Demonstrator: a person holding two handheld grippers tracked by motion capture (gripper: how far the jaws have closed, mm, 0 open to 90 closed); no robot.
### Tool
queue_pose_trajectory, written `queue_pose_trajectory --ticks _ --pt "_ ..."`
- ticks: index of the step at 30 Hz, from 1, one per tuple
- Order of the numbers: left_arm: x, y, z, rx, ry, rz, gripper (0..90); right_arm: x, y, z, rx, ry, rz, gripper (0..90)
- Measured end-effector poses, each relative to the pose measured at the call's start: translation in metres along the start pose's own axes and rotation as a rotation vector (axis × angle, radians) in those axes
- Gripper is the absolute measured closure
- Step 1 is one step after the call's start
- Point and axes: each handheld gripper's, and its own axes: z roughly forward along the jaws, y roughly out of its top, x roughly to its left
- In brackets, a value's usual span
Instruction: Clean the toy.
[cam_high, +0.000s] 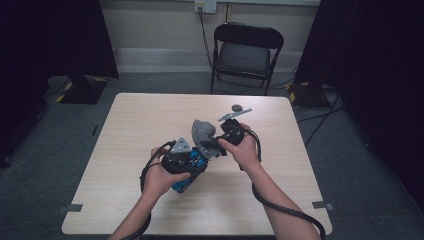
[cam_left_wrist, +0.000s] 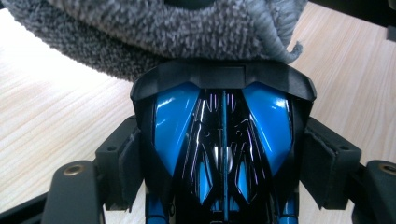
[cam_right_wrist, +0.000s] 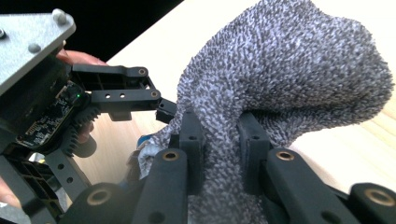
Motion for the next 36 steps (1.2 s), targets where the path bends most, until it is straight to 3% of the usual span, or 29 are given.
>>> queue_pose_trajectory --ticks 4,24,36 --pt "0.002 -0.001 -0.002 -0.002 0.005 -0.005 25.4 -0.002 -0.003 0.0 -0.004 0.026 0.014 76.3" --pt "0.009 -0.002 -0.004 0.0 0.026 -0.023 25.4 0.004 -0.024 -0.012 0.004 0.09 -0.024 76.3" --pt "0.013 -0.004 -0.004 0.004 0.045 -0.027 25.4 0.012 -0.037 -0.014 0.021 0.093 -0.069 76.4"
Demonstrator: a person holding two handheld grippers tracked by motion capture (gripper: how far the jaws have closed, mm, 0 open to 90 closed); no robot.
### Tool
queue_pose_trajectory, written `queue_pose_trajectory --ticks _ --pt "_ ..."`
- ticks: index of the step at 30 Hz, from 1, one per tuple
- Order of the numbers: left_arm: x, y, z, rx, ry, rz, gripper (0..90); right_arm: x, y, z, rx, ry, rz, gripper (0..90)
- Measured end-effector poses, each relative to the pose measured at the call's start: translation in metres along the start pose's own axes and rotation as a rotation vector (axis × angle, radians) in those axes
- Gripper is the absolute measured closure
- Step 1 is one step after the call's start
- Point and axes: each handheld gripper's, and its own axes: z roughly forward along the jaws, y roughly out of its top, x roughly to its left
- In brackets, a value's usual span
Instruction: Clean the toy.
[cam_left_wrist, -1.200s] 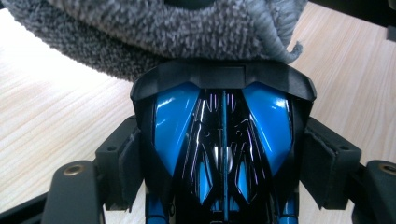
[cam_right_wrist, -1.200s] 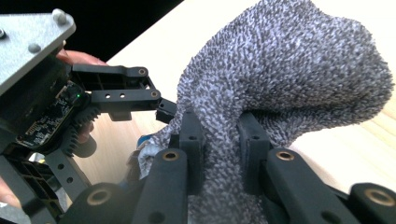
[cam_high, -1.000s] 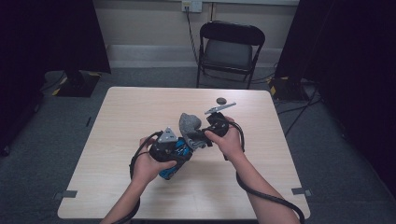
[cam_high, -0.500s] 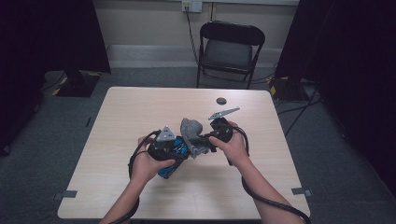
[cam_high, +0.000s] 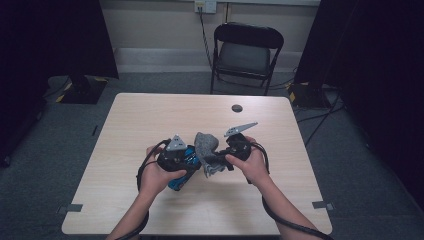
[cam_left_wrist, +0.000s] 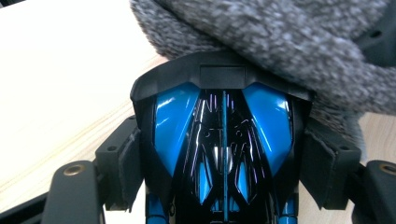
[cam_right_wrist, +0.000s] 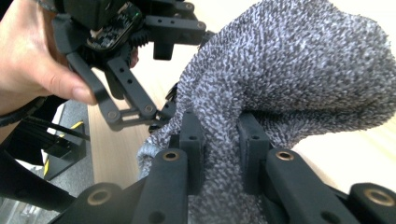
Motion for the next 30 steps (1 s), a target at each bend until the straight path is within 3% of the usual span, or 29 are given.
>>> queue_pose_trajectory --ticks 12,19,30 --pt "0.006 -0.001 -0.004 -0.018 0.015 -0.022 25.4 0.003 -0.013 -0.002 0.024 0.003 -0.024 76.4" --pt "0.011 0.001 -0.012 -0.039 0.025 -0.041 25.4 -0.002 -0.028 -0.004 0.039 -0.002 -0.001 76.3" --pt "0.005 0.007 -0.015 -0.043 0.009 -0.029 25.4 -0.019 -0.025 -0.026 0.0 -0.091 0.033 76.3"
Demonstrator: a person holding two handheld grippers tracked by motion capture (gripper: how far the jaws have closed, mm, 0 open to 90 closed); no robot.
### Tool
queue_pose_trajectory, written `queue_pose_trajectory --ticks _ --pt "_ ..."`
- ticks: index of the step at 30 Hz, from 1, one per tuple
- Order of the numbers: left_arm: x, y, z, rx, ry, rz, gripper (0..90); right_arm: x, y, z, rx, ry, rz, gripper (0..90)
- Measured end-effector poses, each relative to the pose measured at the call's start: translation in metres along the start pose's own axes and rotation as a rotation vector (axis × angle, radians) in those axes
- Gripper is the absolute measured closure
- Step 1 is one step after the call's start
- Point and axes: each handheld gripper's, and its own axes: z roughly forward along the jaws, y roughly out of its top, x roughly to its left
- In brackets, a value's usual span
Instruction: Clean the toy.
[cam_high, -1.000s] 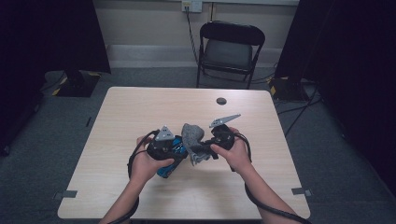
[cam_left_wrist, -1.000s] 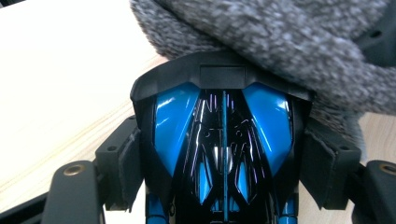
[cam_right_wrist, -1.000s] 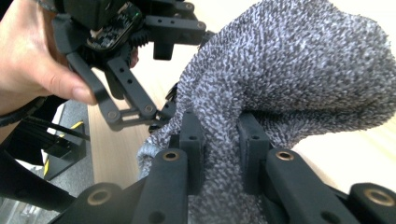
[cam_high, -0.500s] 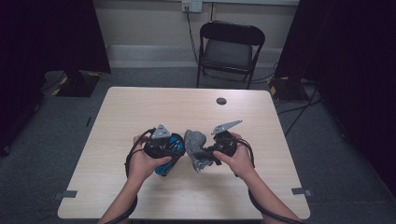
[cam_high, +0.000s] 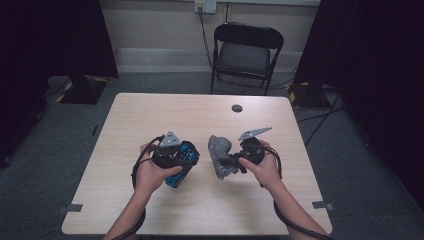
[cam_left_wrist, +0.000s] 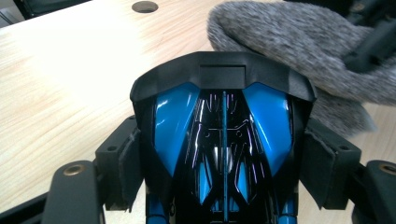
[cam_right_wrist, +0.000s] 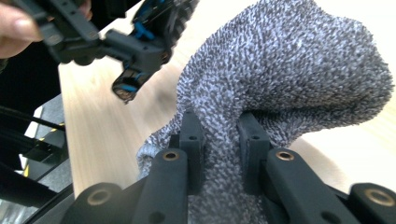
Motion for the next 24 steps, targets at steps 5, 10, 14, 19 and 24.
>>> queue_pose_trajectory --ticks 5,10,14,19,24 --pt "-0.004 0.002 0.0 -0.003 -0.014 0.006 25.4 -0.007 0.007 -0.002 -0.009 -0.033 0.013 76.3" --pt "-0.007 0.003 0.002 0.002 -0.025 0.012 25.4 -0.013 0.017 -0.002 -0.014 -0.059 0.026 76.3" --pt "-0.009 0.003 0.003 0.006 -0.034 0.016 25.4 -0.014 0.026 0.0 -0.022 -0.061 0.024 76.3" --pt "-0.011 0.003 0.005 0.014 -0.048 0.012 25.4 -0.008 0.04 0.004 -0.023 -0.058 0.001 76.2" --pt "-0.011 0.002 0.006 0.025 -0.049 0.018 25.4 -0.001 0.049 0.011 -0.026 -0.035 -0.019 76.3"
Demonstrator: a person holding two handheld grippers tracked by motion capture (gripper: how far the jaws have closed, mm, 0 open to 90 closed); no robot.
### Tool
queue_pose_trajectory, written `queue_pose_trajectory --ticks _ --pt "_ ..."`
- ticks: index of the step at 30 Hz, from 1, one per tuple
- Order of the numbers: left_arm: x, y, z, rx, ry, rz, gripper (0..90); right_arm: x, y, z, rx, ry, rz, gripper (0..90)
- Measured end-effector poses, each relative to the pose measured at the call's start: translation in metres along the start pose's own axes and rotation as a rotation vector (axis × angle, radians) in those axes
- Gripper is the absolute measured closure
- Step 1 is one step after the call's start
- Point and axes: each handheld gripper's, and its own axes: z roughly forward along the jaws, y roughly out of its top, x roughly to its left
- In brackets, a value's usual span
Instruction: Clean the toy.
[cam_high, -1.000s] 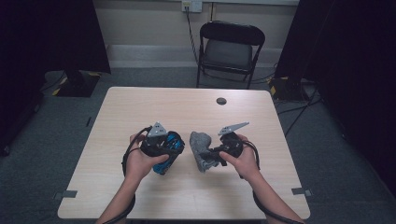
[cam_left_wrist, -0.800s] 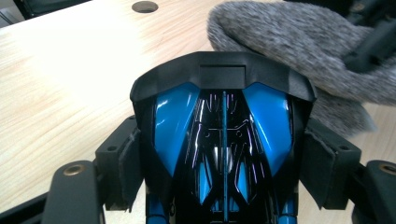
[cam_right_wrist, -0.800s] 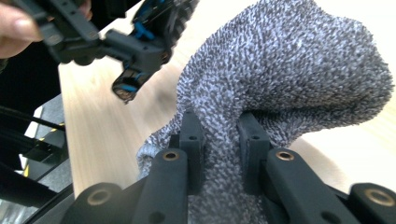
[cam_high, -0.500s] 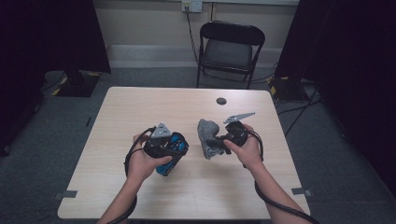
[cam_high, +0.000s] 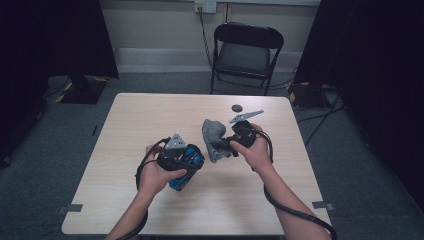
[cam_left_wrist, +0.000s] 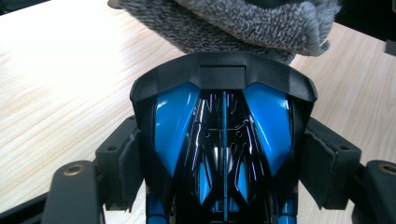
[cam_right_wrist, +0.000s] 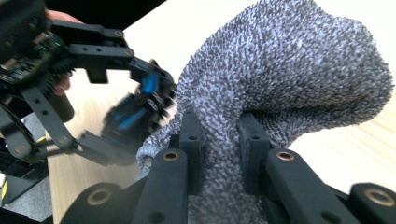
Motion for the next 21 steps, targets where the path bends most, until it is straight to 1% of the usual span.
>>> queue_pose_trajectory --ticks 5,6,8,11,13,15,19,21 --pt "-0.002 0.0 0.002 0.005 -0.013 0.009 25.4 0.008 0.008 0.004 -0.009 0.027 -0.02 76.2" --pt "-0.003 0.0 0.003 0.004 -0.017 0.005 25.4 0.01 0.009 0.006 -0.008 0.029 -0.024 76.2" --pt "-0.004 0.001 0.003 0.004 -0.022 0.012 25.4 0.013 0.011 0.008 -0.005 0.042 -0.03 76.3" --pt "-0.005 0.002 0.003 0.007 -0.021 0.016 25.4 0.018 0.012 0.014 0.004 0.053 -0.041 76.3" --pt "-0.004 0.001 0.002 0.007 -0.017 0.019 25.4 0.018 0.012 0.015 0.005 0.053 -0.046 76.3" --pt "-0.004 0.0 0.002 0.005 -0.019 0.015 25.4 0.018 0.011 0.015 0.002 0.066 -0.037 76.4" --pt "-0.002 0.001 0.001 0.007 -0.009 0.018 25.4 0.017 0.009 0.013 0.001 0.08 -0.039 76.4" --pt "-0.001 0.001 0.001 0.003 -0.007 0.011 25.4 0.018 0.007 0.012 0.0 0.089 -0.044 76.4"
